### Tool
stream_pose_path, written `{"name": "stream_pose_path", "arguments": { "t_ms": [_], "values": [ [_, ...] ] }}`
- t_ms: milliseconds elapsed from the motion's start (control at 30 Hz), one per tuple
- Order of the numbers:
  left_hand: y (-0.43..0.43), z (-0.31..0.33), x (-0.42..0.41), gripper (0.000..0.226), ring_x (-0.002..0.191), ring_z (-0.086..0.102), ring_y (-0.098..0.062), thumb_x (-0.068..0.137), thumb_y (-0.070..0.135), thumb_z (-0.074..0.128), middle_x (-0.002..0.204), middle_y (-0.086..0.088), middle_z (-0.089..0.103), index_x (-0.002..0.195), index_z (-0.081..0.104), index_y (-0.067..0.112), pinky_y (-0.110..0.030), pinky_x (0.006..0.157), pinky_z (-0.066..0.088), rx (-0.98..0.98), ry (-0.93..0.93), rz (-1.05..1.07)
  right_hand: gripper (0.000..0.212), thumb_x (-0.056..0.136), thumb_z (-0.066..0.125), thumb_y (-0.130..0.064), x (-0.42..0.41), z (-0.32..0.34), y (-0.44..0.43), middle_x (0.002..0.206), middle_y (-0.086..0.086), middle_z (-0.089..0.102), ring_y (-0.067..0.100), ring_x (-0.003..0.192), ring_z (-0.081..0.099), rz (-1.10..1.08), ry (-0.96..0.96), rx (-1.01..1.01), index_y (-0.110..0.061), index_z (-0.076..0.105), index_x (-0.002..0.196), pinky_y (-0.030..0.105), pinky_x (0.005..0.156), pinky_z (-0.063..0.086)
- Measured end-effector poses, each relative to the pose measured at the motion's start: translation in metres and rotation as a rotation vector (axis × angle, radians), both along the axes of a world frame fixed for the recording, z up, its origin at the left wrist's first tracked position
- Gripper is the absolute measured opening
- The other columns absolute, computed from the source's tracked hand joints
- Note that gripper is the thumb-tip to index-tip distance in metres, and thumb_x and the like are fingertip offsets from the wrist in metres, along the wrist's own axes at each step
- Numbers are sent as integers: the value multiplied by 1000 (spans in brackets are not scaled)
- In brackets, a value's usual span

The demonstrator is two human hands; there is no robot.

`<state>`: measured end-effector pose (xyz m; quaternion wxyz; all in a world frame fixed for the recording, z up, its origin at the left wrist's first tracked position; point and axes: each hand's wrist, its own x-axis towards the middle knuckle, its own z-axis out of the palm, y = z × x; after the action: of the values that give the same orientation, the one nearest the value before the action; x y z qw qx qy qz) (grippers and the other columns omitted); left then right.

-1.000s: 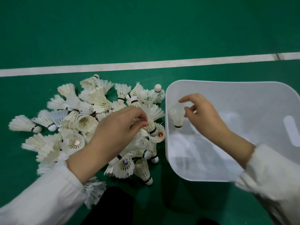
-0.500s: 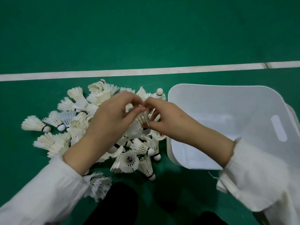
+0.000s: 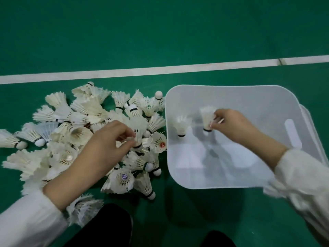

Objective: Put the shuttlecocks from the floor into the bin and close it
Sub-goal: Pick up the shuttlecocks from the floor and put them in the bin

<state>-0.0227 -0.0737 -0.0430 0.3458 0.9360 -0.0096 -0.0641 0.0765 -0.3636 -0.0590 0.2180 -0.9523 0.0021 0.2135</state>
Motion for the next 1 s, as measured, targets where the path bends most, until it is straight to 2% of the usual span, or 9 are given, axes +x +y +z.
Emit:
{"name": "stream_pose_path", "arguments": {
  "t_ms": [133,233,400,567,700,800,867,933,1000],
  "values": [
    [-7,-11,0,12,81,55,-4,79,9,69,83,11,57,79,64,20,-13,70,43,-23,2,-28,17,83,62,-18,0,-43,7,103,12,65,30,99,57,13,103,-99,-7,61,97,25,70,35],
    [-9,-13,2,9,81,55,2,79,12,69,82,15,58,79,64,20,-9,70,42,-12,-10,-45,13,85,60,-16,1,-57,13,102,14,64,30,97,56,15,108,-102,-6,59,92,25,68,33],
    [-11,-13,5,8,82,53,7,80,19,68,78,18,59,79,62,25,-4,68,38,19,0,-63,21,90,48,-15,1,-71,18,111,17,54,33,100,53,59,97,-120,-5,55,107,28,73,35],
    [-13,-13,5,4,83,54,1,80,18,68,78,15,60,82,64,20,-10,70,41,12,1,-50,49,92,46,-13,-2,-69,13,128,18,41,37,106,53,113,142,-100,-17,32,138,33,87,40],
    [-15,-8,3,4,80,57,1,82,17,67,81,12,62,85,64,18,-7,69,41,-34,6,0,68,90,47,-12,-2,-53,6,111,17,53,33,99,53,127,145,-121,-31,14,146,32,79,39],
    [-15,-4,1,4,82,56,-1,83,20,66,81,13,60,83,62,20,-12,71,43,-45,-20,-21,56,89,46,-14,-5,-26,6,109,13,59,32,100,55,100,100,-211,-27,30,141,30,75,39],
    [-13,1,-2,3,84,54,-2,83,21,66,81,13,59,82,63,20,-15,72,43,-52,-40,-38,37,89,45,-12,-9,0,18,111,9,60,27,99,56,136,-89,-188,-19,51,125,28,77,38],
    [-9,6,-5,3,85,53,-3,84,20,65,81,13,59,82,63,20,-14,72,42,-68,-48,-29,26,89,48,-10,-18,31,43,108,2,59,18,89,55,230,-268,-5,-16,61,111,26,78,38],
    [-5,12,-7,3,84,53,-2,83,19,65,80,14,58,81,63,20,-11,70,41,-94,-60,-21,24,88,53,-11,-35,61,79,110,-3,57,7,83,48,369,-305,223,-17,61,110,22,80,40]
  ]
}}
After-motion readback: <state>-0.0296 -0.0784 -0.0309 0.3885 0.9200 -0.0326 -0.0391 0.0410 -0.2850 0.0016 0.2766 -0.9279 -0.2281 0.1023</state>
